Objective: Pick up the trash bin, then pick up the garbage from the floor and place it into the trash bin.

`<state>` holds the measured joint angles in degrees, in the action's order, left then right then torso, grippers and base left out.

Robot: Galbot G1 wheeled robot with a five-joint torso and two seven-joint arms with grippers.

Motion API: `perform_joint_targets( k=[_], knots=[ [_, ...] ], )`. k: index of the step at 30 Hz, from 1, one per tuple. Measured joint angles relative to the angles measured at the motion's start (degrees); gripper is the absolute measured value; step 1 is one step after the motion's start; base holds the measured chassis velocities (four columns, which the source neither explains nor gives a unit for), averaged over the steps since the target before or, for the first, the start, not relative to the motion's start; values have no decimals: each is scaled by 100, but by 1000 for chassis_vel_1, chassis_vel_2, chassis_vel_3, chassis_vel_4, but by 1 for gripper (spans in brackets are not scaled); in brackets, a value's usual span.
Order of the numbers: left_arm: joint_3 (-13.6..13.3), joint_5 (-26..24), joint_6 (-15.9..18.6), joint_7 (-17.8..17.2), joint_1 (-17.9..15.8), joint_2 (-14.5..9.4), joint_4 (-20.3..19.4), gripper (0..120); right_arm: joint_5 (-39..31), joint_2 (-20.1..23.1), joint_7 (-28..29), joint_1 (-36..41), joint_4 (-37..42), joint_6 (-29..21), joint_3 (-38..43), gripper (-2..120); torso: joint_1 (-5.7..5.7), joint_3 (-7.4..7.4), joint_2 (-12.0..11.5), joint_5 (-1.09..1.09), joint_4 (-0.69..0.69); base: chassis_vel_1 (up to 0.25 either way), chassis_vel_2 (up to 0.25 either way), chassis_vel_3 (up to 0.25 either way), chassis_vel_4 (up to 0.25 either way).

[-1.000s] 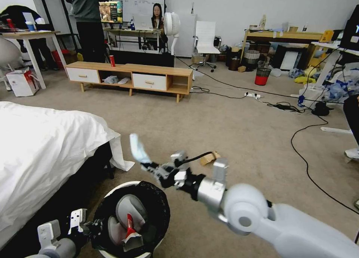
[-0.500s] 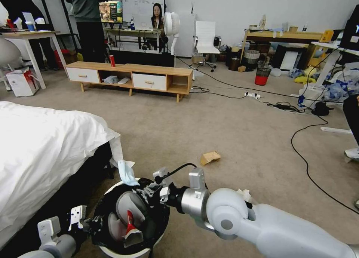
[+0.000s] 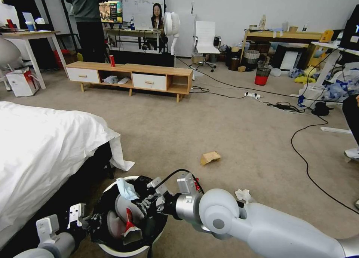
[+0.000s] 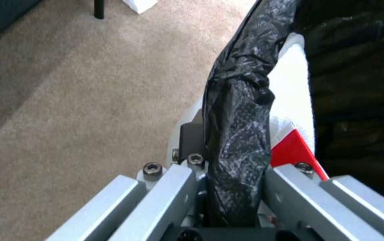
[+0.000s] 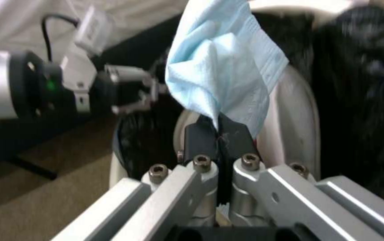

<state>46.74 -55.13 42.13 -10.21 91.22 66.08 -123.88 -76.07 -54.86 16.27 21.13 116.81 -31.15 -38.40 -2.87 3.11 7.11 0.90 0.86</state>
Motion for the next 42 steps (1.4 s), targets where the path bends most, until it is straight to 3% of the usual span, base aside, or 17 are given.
perform_joint_targets(
  k=[25,28,30,32,42],
  knots=[
    [68,-77,0,-37,21,1,-68,1,-57,3,644,365,-116,-527,42,2,0,0,0,0,0,0,0,0,0],
    [68,-78,0,-37,21,3,-60,1,-60,7,645,378,-102,-530,75,17,0,0,0,0,0,0,0,0,0],
    [68,-78,0,-37,21,3,-60,1,-60,7,645,378,-102,-530,75,17,0,0,0,0,0,0,0,0,0],
    [84,-78,0,-37,28,-9,-41,1,-71,2,643,367,-86,-531,117,32,0,0,0,0,0,0,0,0,0],
    [90,-84,0,-46,14,-12,0,1,-158,-14,630,351,-31,-494,177,67,0,0,0,0,0,0,0,0,0]
  ],
)
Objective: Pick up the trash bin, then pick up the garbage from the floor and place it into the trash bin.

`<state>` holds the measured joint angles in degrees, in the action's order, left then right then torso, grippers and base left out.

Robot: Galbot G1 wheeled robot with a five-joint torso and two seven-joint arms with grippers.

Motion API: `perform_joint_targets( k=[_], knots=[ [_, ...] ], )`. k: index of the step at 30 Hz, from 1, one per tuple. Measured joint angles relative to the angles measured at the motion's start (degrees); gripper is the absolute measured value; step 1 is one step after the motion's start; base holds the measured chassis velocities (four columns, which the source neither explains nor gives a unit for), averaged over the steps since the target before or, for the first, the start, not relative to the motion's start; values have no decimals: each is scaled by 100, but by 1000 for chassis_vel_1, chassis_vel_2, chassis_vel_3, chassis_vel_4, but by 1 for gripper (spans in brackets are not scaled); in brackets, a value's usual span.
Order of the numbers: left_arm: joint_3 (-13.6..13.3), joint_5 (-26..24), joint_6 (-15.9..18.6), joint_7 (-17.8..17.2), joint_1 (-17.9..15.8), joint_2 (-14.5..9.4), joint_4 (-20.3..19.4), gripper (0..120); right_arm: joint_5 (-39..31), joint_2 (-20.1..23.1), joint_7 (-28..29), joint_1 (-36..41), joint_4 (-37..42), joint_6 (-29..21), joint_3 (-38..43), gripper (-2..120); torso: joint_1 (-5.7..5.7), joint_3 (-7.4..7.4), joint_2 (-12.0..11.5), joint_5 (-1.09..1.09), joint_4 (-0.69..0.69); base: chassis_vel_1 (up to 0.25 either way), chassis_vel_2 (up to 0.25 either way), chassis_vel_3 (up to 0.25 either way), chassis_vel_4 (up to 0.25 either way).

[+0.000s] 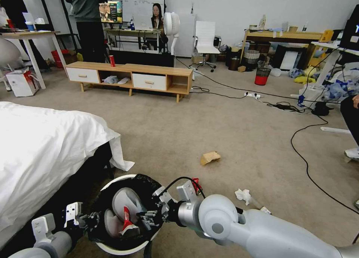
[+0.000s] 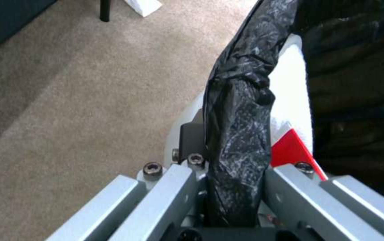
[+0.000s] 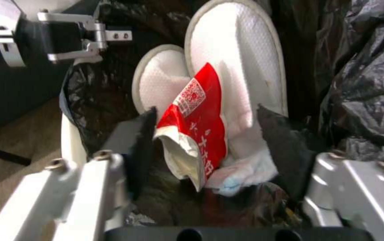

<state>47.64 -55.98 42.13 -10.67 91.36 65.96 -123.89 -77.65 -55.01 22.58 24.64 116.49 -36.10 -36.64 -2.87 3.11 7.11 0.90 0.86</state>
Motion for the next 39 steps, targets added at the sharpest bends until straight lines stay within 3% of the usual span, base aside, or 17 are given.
perform_joint_targets(
  k=[7,8,13,22,24,26,28,32,34,39],
  knots=[
    [6,-1,0,0,-3,-1,19,1,-17,3,-20,-23,131,71,110,88,0,0,0,0,0,0,0,0,0],
    [8,-1,0,0,-2,-1,27,1,-12,8,-26,-20,168,113,154,96,0,0,0,0,0,0,0,0,0],
    [23,3,0,0,2,0,46,1,35,44,-132,-10,268,292,411,100,0,0,0,0,0,0,0,0,0],
    [39,24,0,-1,12,15,56,1,326,195,-740,67,474,1403,1461,100,0,0,0,0,0,0,0,0,0],
    [57,36,0,-6,20,21,51,1,490,338,-1062,247,472,1959,2032,100,0,0,0,-1,0,0,0,0,0],
    [68,38,0,-7,22,27,46,1,540,410,-1196,346,456,2186,2321,100,0,0,0,-1,-1,0,0,0,0],
    [99,40,0,-9,25,40,39,1,592,619,-1479,648,407,2649,3214,100,0,0,0,-2,1,0,0,0,0],
    [134,42,0,-12,36,68,12,1,656,809,-1596,934,392,3091,3944,100,0,0,0,-2,2,0,0,0,0],
    [228,79,0,-6,79,171,-62,1,914,928,-1662,1296,324,3570,4692,100,0,0,0,-2,2,0,0,0,0],
    [381,109,0,3,209,367,-256,1,1302,888,-1664,1703,223,3877,5522,100,0,0,0,-2,-4,0,0,0,0]
  ],
)
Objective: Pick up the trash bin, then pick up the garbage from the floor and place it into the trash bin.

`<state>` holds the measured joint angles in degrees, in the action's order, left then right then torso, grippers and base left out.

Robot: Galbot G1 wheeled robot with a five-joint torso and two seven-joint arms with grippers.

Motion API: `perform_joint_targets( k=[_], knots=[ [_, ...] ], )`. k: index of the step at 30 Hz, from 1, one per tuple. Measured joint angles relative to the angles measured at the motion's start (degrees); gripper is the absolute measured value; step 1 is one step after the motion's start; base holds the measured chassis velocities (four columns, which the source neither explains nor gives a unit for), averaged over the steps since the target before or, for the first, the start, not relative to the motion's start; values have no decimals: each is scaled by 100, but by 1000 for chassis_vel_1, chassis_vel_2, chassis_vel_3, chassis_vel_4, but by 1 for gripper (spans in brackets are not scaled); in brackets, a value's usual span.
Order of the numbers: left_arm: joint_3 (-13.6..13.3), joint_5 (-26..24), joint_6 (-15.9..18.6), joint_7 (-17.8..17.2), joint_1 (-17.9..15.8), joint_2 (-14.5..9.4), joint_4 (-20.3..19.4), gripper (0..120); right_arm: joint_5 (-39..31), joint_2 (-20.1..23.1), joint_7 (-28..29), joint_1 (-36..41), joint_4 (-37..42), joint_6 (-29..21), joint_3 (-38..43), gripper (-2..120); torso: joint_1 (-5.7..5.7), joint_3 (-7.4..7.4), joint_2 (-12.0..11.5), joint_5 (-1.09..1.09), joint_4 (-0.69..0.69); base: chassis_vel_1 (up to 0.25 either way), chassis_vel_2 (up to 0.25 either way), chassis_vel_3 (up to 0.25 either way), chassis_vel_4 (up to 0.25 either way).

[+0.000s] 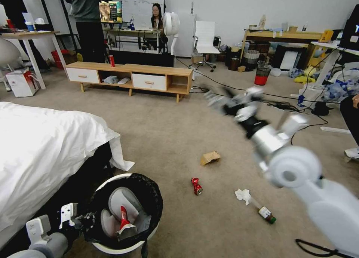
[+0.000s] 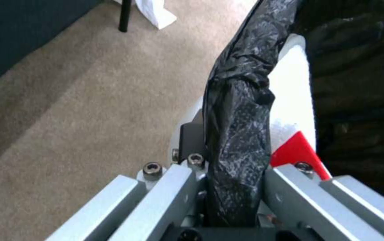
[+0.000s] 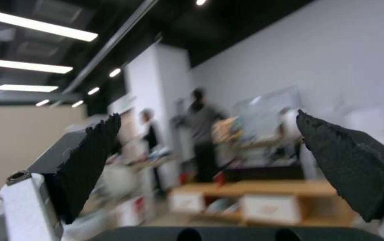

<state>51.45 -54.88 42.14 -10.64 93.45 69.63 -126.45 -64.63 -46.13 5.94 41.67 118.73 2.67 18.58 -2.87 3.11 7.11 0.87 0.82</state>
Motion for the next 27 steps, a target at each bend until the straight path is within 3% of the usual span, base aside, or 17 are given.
perform_joint_targets(
  k=[3,5,8,10,11,13,17,20,22,23,27],
  knots=[
    [62,7,0,-5,18,84,-87,1,399,-84,38,391,-6,43,642,100,0,0,0,2,2,0,0,0,0],
    [146,7,0,-11,70,183,-198,1,999,-263,58,1137,63,24,1632,100,0,0,0,-2,5,0,0,0,0],
    [176,15,0,-9,88,189,-213,1,1241,-310,37,1462,115,20,2063,100,0,-1,0,-1,4,0,0,0,0],
    [225,47,0,10,96,175,-217,1,1820,-386,-64,2269,231,184,2987,100,0,-1,0,0,4,0,0,0,0],
    [225,47,0,10,96,175,-217,1,1820,-386,-64,2269,231,184,2987,100,0,-1,0,0,4,0,0,0,0],
    [224,63,0,25,91,168,-218,1,2296,-523,-104,3160,459,376,3633,100,0,-1,0,-1,7,0,0,0,0],
    [180,91,0,34,89,158,-204,1,2782,-784,-55,3819,634,492,4022,100,0,-1,0,5,4,0,0,0,0],
    [143,96,0,45,87,139,-180,1,3381,-1263,104,4427,629,725,4152,100,0,-1,1,3,3,0,0,0,0],
    [139,95,0,46,87,139,-177,1,3430,-1324,123,4482,626,747,4152,100,1,-1,0,2,3,0,0,0,0],
    [116,95,0,50,86,142,-155,1,3621,-1656,202,4737,591,852,4100,100,1,-1,0,0,6,0,0,0,0],
    [81,96,0,50,68,164,-129,1,3836,-1999,244,4907,513,1016,3959,100,1,-1,1,5,3,0,0,0,0]
  ],
)
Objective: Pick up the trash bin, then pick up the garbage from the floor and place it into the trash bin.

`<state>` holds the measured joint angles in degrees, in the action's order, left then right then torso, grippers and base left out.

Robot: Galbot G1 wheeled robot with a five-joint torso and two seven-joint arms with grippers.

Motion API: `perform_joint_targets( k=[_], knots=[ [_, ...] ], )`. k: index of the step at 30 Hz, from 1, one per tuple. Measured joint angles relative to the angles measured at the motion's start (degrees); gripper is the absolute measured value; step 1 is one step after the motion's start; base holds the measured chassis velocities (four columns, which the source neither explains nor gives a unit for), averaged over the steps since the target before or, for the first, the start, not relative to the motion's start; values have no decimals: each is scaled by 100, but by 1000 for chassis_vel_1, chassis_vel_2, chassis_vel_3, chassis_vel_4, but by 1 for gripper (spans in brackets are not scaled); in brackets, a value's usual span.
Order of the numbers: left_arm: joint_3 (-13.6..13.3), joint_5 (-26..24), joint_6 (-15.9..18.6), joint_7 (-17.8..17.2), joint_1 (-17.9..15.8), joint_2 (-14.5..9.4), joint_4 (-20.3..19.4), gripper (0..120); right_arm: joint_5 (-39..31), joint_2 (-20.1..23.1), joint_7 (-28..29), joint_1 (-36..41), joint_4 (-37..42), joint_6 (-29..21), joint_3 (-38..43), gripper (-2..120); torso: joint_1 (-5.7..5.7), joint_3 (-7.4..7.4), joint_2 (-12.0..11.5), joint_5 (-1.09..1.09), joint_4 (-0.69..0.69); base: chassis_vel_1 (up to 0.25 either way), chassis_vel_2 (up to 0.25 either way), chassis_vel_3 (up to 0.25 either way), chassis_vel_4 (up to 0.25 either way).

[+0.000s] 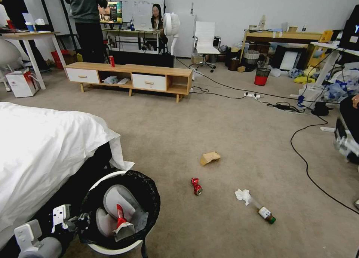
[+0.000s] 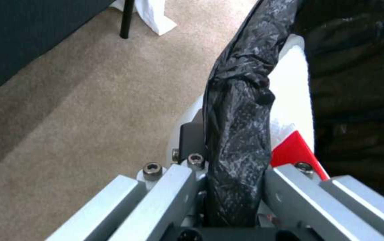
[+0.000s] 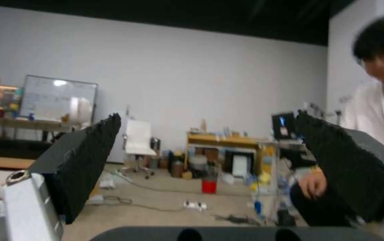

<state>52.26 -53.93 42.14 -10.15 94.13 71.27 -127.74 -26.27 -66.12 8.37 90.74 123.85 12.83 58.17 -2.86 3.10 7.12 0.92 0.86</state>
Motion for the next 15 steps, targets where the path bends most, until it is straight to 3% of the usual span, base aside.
perform_joint_targets(
  k=[5,15],
  knots=[
    [-103,197,0,64,10,107,51,1,721,-520,26,186,-452,356,-482,100,0,1,0,-4,0,0,0,0,0],
    [-186,328,0,137,0,241,147,1,1390,-778,102,210,-1518,656,-1070,100,0,1,0,-2,0,0,0,0,0]
  ],
)
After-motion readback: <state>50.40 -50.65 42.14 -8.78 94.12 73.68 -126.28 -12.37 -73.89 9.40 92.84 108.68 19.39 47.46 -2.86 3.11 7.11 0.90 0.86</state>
